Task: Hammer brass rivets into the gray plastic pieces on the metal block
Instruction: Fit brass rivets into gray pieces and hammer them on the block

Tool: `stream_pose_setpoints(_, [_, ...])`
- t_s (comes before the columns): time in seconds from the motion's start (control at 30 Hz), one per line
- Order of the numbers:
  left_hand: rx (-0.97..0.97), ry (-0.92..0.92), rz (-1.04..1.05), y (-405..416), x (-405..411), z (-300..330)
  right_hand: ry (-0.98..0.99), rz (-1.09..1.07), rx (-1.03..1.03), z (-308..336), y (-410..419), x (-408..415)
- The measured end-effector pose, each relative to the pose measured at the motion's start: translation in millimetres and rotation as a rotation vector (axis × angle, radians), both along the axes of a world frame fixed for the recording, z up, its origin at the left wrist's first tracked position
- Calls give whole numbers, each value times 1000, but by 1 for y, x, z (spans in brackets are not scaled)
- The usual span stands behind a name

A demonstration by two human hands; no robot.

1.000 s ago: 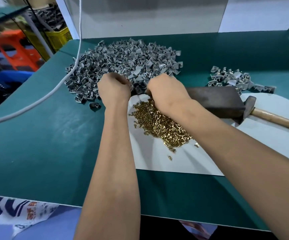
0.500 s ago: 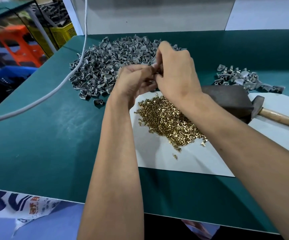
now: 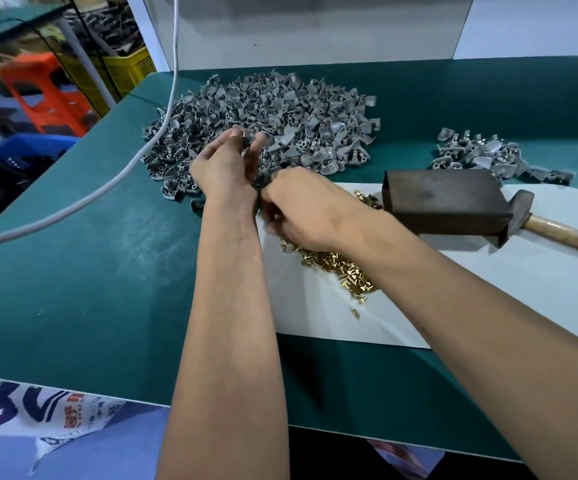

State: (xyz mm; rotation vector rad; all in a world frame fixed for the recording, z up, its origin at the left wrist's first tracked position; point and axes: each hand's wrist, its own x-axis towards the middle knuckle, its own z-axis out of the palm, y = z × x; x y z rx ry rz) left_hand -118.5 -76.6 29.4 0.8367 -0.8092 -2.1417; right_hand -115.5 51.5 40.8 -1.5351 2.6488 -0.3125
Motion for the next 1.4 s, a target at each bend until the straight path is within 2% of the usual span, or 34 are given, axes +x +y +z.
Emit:
stream_pose_setpoints(0.2, [-26, 10, -19, 3, -1, -4, -55, -67, 50, 1, 7, -4])
stream_pose_setpoints(0.47, [-3, 56, -198, 18, 0, 0, 65, -90, 120, 4, 27, -8])
stream_pose_setpoints(0.63, [48, 77, -234, 26, 1, 5, 64, -83, 57, 9, 41, -8])
stream_pose_setpoints(0.8, [-110, 30, -321, 35, -2, 4, -35, -148, -176, 18, 67, -13])
stream_pose_setpoints(1.03, [-412, 125, -509, 84, -14, 6, -117, -256, -535, 31, 132, -32])
stream_pose_setpoints(1.13, [-457, 124, -574, 103, -17, 6, -68, -309, -672, 25, 161, -42])
stream_pose_setpoints(1.23, [-503, 161, -631, 111, -17, 3, 22, -374, -723, 16, 178, -50])
stream_pose_setpoints(1.4, [-603, 179, -655, 119, -15, 0, -2, -454, -949, 3, 185, -52])
